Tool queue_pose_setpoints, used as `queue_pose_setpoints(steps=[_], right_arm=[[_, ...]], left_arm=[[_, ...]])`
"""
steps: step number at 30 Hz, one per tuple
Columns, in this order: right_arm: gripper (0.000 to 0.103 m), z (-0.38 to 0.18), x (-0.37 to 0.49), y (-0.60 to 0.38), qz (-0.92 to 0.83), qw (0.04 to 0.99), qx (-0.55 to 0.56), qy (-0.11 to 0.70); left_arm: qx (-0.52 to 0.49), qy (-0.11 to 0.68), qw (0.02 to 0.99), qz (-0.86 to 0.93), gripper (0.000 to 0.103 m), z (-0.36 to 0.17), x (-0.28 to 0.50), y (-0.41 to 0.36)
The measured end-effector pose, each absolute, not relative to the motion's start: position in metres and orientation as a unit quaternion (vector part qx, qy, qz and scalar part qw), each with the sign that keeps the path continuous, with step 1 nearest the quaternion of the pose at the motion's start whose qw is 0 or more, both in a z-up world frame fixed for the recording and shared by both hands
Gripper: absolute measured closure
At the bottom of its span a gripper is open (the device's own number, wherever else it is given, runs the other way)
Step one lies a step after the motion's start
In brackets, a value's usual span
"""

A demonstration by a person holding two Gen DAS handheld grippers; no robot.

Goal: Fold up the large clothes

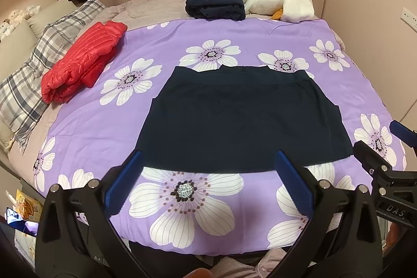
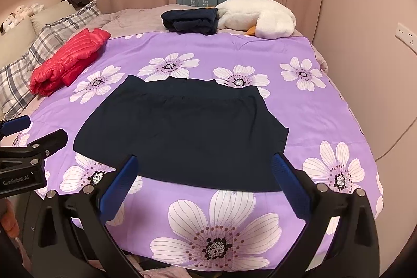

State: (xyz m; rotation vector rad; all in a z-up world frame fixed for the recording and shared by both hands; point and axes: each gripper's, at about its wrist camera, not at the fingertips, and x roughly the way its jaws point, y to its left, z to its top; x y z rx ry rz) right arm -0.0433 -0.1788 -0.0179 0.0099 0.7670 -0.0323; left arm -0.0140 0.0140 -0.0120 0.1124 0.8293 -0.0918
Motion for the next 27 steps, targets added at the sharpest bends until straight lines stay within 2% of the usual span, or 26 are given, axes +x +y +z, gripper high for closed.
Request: queue_pose_setpoints(steps=[27], right_arm=[[0.001, -0.0237, -0.0403, -0.1811, -0.014, 0.925, 0.013, 0.379]], left_arm=[[0.062, 0.402, 0.912, -0.052, 0.002, -0.0155, -0.0114, 0.0086]])
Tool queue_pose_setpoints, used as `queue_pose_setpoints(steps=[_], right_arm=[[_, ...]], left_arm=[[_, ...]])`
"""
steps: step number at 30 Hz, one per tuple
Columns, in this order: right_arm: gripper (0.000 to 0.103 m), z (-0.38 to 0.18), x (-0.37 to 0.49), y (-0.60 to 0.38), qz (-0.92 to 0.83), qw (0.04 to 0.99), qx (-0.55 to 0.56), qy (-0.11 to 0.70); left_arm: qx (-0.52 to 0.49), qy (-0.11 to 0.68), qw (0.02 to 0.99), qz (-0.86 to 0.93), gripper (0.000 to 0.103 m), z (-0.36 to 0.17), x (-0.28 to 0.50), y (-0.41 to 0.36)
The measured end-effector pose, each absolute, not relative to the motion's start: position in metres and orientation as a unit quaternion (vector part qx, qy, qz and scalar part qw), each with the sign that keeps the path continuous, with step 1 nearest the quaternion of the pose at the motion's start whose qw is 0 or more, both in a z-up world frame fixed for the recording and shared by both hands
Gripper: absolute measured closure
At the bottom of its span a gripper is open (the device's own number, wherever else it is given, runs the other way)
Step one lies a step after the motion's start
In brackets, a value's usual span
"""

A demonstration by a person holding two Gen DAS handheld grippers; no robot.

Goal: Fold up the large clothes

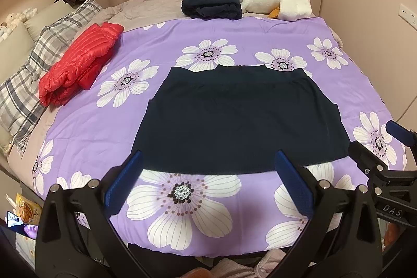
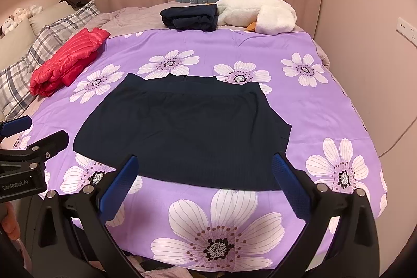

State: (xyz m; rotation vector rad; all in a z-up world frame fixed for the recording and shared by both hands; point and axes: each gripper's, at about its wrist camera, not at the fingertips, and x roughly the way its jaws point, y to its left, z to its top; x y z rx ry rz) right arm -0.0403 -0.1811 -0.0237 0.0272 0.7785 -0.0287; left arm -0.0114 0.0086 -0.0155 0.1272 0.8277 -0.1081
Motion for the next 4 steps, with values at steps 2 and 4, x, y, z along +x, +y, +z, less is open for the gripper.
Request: queue_pose_setpoints(steps=[2, 4], right_arm=[[0.001, -0.0236, -0.0396, -0.1813, -0.014, 0.925, 0.015, 0.379], [0.001, -0.024, -0.0391, -0.1816, -0.014, 0.925, 0.016, 0.378]], left_arm=[[0.064, 0.4, 0.913, -0.05, 0.002, -0.0152, -0.0102, 0.0091], [0.065, 0.399, 0.913, -0.049, 0.002, -0.0152, -0.0093, 0.0098]])
